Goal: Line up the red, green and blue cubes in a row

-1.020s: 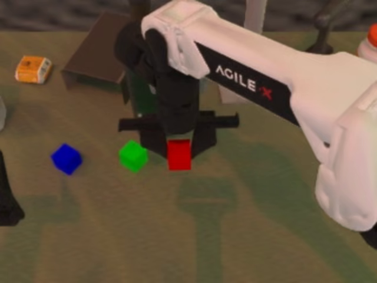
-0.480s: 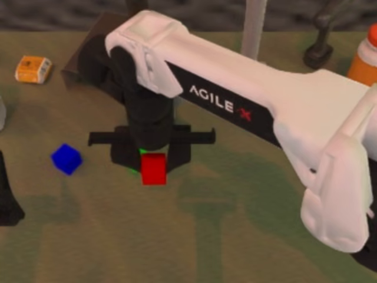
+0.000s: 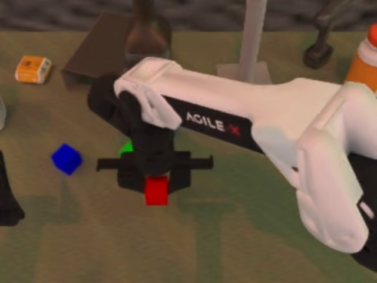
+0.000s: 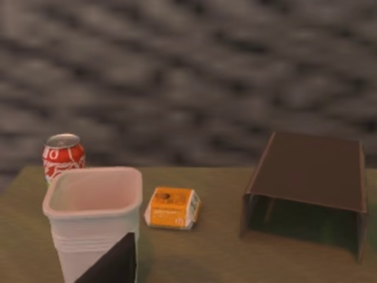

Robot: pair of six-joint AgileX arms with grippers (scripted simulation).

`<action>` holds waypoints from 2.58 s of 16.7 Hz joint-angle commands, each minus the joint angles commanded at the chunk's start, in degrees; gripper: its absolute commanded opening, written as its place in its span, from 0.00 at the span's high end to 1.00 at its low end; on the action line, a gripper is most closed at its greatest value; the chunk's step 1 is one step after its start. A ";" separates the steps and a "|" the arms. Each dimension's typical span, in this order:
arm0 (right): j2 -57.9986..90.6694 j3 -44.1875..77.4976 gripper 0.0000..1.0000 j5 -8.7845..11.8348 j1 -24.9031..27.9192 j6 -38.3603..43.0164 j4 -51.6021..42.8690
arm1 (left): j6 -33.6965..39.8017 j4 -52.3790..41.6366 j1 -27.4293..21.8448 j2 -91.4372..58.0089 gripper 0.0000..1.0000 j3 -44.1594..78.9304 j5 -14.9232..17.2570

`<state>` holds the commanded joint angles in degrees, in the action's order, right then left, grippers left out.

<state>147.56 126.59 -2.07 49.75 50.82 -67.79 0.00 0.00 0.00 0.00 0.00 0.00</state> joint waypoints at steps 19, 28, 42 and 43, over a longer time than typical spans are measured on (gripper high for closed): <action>0.13 -0.80 0.00 -0.02 0.09 0.03 0.81 | 0.00 0.00 0.00 0.00 0.00 0.00 0.00; 0.15 -0.60 0.00 -0.03 -0.01 0.01 0.61 | 0.00 0.00 0.00 0.00 0.00 0.00 0.00; -1.13 12.94 0.00 -0.20 0.14 -0.13 -13.90 | -0.05 -0.26 -0.11 -0.40 0.00 0.40 0.02; -2.25 11.92 0.00 -0.56 -0.26 -0.75 -13.26 | -0.17 -0.84 -0.36 -1.30 0.00 1.31 0.05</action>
<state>145.32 138.51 -2.63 49.49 50.06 -81.06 -0.17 -0.84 -0.36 -1.30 1.31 0.05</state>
